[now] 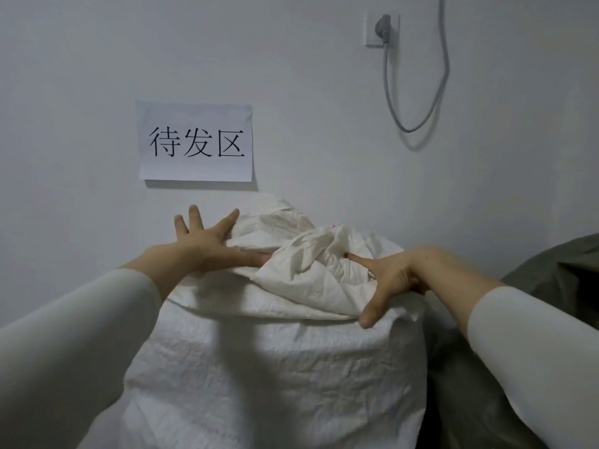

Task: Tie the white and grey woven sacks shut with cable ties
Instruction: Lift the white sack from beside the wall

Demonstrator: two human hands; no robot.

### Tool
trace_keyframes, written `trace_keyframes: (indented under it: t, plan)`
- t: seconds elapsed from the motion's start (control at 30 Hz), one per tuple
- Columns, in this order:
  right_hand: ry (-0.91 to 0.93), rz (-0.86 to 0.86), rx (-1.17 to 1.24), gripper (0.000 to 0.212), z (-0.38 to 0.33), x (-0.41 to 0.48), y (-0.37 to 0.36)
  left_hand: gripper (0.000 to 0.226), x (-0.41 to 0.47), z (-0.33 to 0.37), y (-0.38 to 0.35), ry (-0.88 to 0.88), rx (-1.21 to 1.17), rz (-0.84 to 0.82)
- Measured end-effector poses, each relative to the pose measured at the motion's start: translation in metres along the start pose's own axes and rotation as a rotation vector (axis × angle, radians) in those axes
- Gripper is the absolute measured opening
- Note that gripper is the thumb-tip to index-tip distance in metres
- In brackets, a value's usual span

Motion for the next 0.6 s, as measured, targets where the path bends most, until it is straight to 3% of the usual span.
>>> trace_keyframes:
  t: [0.07, 0.13, 0.2, 0.27, 0.43, 0.6]
  plan:
    - [0.055, 0.056, 0.022, 0.125, 0.002, 0.002, 0.0, 0.137, 0.004, -0.007, -0.002, 0.005, -0.066, -0.001]
    - [0.143, 0.102, 0.1, 0.099, 0.0, 0.003, -0.003, 0.13, 0.005, -0.006, -0.001, 0.001, -0.027, 0.029]
    - [0.197, 0.178, 0.138, 0.069, -0.004, 0.004, -0.006, 0.095, 0.007, -0.003, 0.0, 0.007, 0.09, 0.145]
    - [0.181, 0.302, 0.158, 0.051, -0.005, 0.008, -0.005, 0.064, 0.006, 0.001, -0.003, -0.052, 0.03, 0.274]
    - [0.092, 0.627, 0.163, 0.035, -0.002, 0.02, -0.002, 0.042, 0.0, 0.004, 0.0, -0.157, -0.324, 0.443]
    - [0.181, 0.83, 0.384, 0.019, -0.01, 0.01, 0.002, 0.046, 0.001, 0.006, 0.014, 0.03, -0.493, 0.529]
Point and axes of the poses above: each hand's wrist, its own x-axis towards the middle knuckle, its own y-axis out of the back of the hand, z = x × y, the point moved 4 cm from there along x, towards the middle knuckle, and after that the axes turned 4 degrees about -y, right-handed, at the moved point
